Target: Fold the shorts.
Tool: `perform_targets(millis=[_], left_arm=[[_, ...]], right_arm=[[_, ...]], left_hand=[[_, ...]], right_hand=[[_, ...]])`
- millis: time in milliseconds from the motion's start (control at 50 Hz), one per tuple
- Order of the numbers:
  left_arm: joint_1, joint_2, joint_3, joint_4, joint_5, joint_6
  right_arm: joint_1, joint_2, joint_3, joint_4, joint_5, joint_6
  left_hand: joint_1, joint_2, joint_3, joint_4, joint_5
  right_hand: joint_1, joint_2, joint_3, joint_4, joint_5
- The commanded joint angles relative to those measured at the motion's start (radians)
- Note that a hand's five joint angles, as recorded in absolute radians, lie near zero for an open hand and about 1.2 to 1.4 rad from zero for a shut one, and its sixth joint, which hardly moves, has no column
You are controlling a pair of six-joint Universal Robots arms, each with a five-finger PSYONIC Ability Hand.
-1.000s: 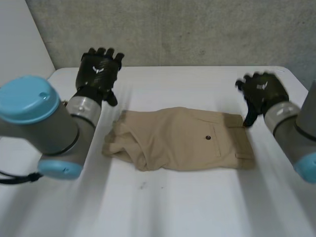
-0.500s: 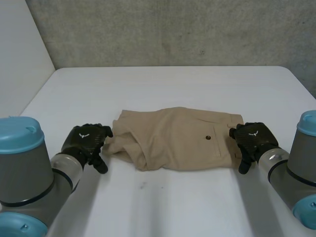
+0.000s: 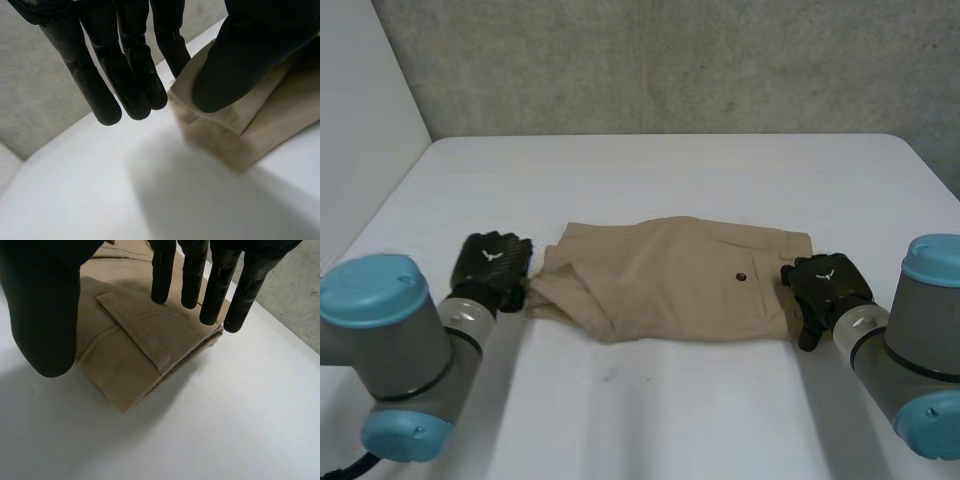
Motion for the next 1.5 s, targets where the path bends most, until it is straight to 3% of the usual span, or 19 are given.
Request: perform_targets(millis=[20,140,160,320,480,680,780,980,1300,1500], left_arm=[[0.081,0.081,-0.085,-0.01,0.006,0.143],[0.018,0.082,-0.131,-0.01,0.004,0.146],[-0.027,0.072,-0.142,-0.005,-0.004,0.147],[-0.034,0.05,-0.105,-0.005,-0.01,0.157],[-0.052,0.122,-0.067,-0.135,-0.013,0.236],[-0.077,0.283,0.03,-0.165,-0.002,0.166],[-0.083,0.231,0.082,-0.168,0.003,0.025],[-0.099,0.007,0.134,-0.197,-0.005,-0.107],[-0.071,-0.062,0.102,-0.175,-0.008,-0.098],[-0.037,-0.074,0.099,-0.177,-0.011,-0.067]], right_arm=[[0.002,-0.001,-0.003,0.002,0.002,0.0],[0.004,-0.006,-0.005,0.003,0.002,0.0],[0.004,-0.006,-0.005,0.003,0.002,0.0],[0.005,-0.018,0.0,0.009,0.003,0.002],[0.001,-0.038,0.003,0.011,0.003,0.003],[-0.004,-0.055,0.007,0.011,0.0,0.003],[-0.002,-0.058,0.012,0.011,0.0,0.003],[0.004,-0.058,0.018,0.011,0.0,0.003],[0.007,-0.054,0.017,0.009,-0.004,0.0],[0.007,-0.054,0.015,0.009,-0.003,0.002]], left_hand=[[0.276,0.201,0.209,0.203,0.251],[0.276,0.201,0.209,0.203,0.251],[0.276,0.201,0.209,0.203,0.251],[0.276,0.201,0.209,0.203,0.251],[-0.36,-0.435,-0.427,-0.433,-0.385],[-0.366,-0.442,-0.433,-0.439,-0.392],[-0.369,-0.444,-0.436,-0.442,-0.394],[-0.237,-0.313,-0.304,-0.31,-0.263],[-0.252,-0.327,-0.319,-0.325,-0.277],[-0.768,-0.844,-0.835,-0.841,-0.793]], right_hand=[[0.162,0.096,0.089,0.083,0.096],[0.179,0.114,0.107,0.101,0.113],[0.179,0.114,0.107,0.101,0.113],[0.188,0.123,0.116,0.11,0.122],[0.188,0.123,0.116,0.11,0.122],[0.185,0.12,0.113,0.107,0.119],[0.185,0.12,0.113,0.107,0.119],[0.188,0.123,0.116,0.11,0.122],[0.185,0.12,0.113,0.107,0.119],[0.17,0.105,0.098,0.092,0.104]])
